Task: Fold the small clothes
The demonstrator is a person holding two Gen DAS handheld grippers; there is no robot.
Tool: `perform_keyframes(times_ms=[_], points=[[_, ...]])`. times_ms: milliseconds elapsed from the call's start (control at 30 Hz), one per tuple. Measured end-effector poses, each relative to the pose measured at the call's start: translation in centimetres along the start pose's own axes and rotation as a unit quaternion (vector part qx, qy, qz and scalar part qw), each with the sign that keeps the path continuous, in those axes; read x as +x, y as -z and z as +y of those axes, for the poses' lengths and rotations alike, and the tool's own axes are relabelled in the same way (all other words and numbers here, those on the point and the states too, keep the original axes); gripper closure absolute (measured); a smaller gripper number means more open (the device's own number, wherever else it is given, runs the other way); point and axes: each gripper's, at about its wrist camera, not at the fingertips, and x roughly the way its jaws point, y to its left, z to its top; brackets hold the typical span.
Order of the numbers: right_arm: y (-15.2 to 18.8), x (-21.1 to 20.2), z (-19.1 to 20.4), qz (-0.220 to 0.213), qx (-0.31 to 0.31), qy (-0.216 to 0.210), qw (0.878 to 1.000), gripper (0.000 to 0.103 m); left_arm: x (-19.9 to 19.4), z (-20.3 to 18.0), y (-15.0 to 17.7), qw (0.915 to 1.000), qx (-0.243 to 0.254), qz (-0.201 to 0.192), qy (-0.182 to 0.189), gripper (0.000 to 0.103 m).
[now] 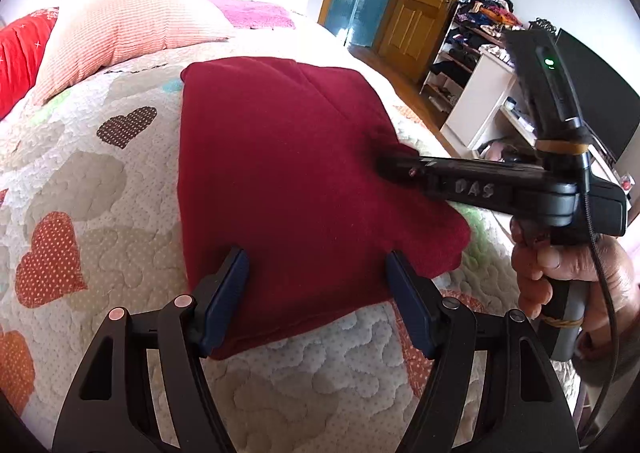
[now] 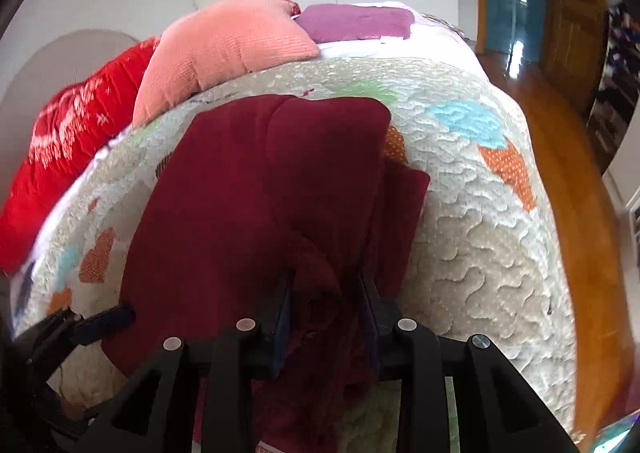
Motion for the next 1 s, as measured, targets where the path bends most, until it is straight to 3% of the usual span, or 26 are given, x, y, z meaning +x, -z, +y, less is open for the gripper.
perform_keyframes(times_ms=[267, 333, 367, 400, 567, 633, 700, 767, 867, 1000], points=[[0.2, -5.4, 0.4, -0.054, 0.01, -0.01, 0.998, 0.073, -2.3, 0.9, -0.4, 0.9998, -0.017, -0.006, -0.006, 0.033], [0.0, -6.1, 0.4, -0.065, 0.017, -0.016, 0.998, 0.064, -2.8, 1.6, -0.8, 0.9994, -0.027, -0.017, -0.01, 0.033], [-0.1, -6.1, 0.3, -0.069, 0.025, -0.019, 0.997, 0.049, -2.9, 1.9, -1.1, 0.9992, -0.034, -0.02, -0.012, 0.033], [-0.2, -5.9, 0.3, -0.073, 0.034, -0.018, 0.997, 0.041, -2.9, 2.2, -1.3, 0.9989, -0.04, -0.02, -0.014, 0.033], [-0.3, -2.4, -1.3, -0.038, 0.081, -0.028, 0.996, 0.041, -1.6, 3.8, -2.2, 0.9979, -0.062, -0.01, -0.013, 0.033], [0.0, -1.3, -2.3, -0.031, 0.1, -0.036, 0.994, 0.034, -0.9, 4.4, -2.5, 0.9974, -0.072, -0.007, -0.004, 0.033], [0.3, -0.5, -3.1, -0.033, 0.118, -0.046, 0.991, 0.02, 0.1, 5.3, -2.7, 0.996, -0.088, -0.003, 0.014, 0.032], [0.4, 0.1, -3.8, -0.032, 0.13, -0.055, 0.989, 0.015, 1.2, 6.2, -2.9, 0.9942, -0.105, 0.003, 0.024, 0.031], [0.4, 1.4, -4.6, -0.026, 0.137, -0.084, 0.987, 0.013, 2.6, 7.0, -3.1, 0.9914, -0.123, 0.001, 0.045, 0.021], [-0.1, 2.6, -4.2, -0.026, 0.121, -0.106, 0.987, 0.012, 4.7, 8.0, -3.3, 0.9852, -0.151, 0.017, 0.08, 0.019]])
